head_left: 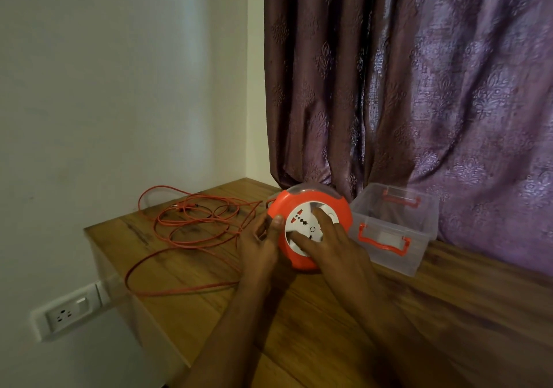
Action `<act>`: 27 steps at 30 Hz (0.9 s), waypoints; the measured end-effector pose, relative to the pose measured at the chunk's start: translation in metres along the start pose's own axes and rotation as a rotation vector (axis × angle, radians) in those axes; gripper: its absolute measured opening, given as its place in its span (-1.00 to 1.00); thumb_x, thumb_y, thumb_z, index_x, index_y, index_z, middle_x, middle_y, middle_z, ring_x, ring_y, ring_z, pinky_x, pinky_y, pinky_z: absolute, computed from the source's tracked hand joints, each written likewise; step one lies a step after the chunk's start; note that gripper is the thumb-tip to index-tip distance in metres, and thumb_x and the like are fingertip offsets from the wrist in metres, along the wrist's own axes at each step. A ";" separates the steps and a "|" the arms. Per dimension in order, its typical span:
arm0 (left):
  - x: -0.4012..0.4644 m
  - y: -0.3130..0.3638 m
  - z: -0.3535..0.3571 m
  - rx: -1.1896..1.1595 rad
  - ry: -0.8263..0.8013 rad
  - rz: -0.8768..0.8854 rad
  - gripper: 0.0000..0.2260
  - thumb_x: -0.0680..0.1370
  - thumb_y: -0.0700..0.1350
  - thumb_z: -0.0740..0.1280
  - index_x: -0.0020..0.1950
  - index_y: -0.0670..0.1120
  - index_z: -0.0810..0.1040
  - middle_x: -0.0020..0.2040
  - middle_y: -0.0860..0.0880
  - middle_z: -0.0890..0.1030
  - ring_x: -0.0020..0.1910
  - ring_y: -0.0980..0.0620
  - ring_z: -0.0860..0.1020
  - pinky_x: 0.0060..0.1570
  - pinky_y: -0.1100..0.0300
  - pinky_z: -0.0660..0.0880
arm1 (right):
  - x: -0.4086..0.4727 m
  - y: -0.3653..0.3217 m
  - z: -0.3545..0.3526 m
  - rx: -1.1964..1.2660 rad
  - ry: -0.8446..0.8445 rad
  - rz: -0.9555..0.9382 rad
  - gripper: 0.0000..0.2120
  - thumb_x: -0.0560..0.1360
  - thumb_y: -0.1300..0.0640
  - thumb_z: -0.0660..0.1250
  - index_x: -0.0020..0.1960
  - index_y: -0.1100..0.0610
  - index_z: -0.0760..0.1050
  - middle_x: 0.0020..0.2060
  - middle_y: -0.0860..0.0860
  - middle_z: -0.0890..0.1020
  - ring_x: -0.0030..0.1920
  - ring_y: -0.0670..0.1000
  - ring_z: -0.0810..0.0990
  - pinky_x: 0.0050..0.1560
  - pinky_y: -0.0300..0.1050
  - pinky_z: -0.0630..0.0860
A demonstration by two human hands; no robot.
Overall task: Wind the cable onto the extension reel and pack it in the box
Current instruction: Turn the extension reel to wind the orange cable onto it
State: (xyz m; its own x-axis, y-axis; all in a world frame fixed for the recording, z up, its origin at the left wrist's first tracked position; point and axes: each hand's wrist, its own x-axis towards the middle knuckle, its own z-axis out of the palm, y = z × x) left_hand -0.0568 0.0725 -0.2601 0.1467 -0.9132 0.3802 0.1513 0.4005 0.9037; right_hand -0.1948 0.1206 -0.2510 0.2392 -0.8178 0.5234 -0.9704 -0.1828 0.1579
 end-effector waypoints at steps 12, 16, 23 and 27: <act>0.000 -0.002 0.001 0.080 -0.032 0.029 -0.76 0.54 0.13 0.35 0.20 0.17 0.56 0.12 0.06 0.67 0.04 0.09 0.65 -0.11 0.16 0.64 | -0.004 0.000 -0.002 0.100 -0.039 0.090 -0.46 0.57 -0.11 0.19 0.47 -0.24 0.03 0.52 0.09 0.00 0.44 0.19 0.23 0.27 0.11 0.42; 0.000 -0.001 0.000 0.078 -0.023 0.027 -0.70 0.54 0.14 0.34 0.24 0.11 0.57 0.11 0.06 0.68 0.01 0.09 0.67 -0.21 0.30 0.60 | -0.003 -0.001 -0.002 0.095 -0.032 0.093 -0.44 0.56 -0.06 0.22 0.47 -0.25 0.04 0.52 0.10 -0.01 0.41 0.23 0.28 0.22 0.14 0.47; 0.000 0.000 -0.001 0.026 -0.023 0.012 -0.72 0.53 0.11 0.35 0.21 0.09 0.58 0.09 0.04 0.69 -0.03 0.06 0.69 -0.09 0.08 0.67 | -0.006 0.001 0.001 0.162 0.011 0.098 -0.32 0.56 -0.09 0.23 0.40 -0.36 -0.22 0.51 0.12 0.03 0.41 0.23 0.29 0.22 0.14 0.49; -0.001 0.001 0.000 -0.033 -0.035 0.034 -0.70 0.53 0.10 0.36 0.22 0.04 0.61 0.04 0.04 0.72 -0.05 0.08 0.70 -0.18 0.13 0.66 | -0.006 0.003 -0.002 0.147 0.124 0.166 -0.41 0.56 -0.11 0.20 0.49 -0.28 -0.02 0.36 0.10 0.28 0.21 0.15 0.51 -0.08 -0.04 0.59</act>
State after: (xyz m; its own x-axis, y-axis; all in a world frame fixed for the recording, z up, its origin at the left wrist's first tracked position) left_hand -0.0565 0.0737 -0.2600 0.1184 -0.9010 0.4173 0.1787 0.4327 0.8837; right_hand -0.1990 0.1262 -0.2522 0.0698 -0.7718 0.6321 -0.9890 -0.1364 -0.0574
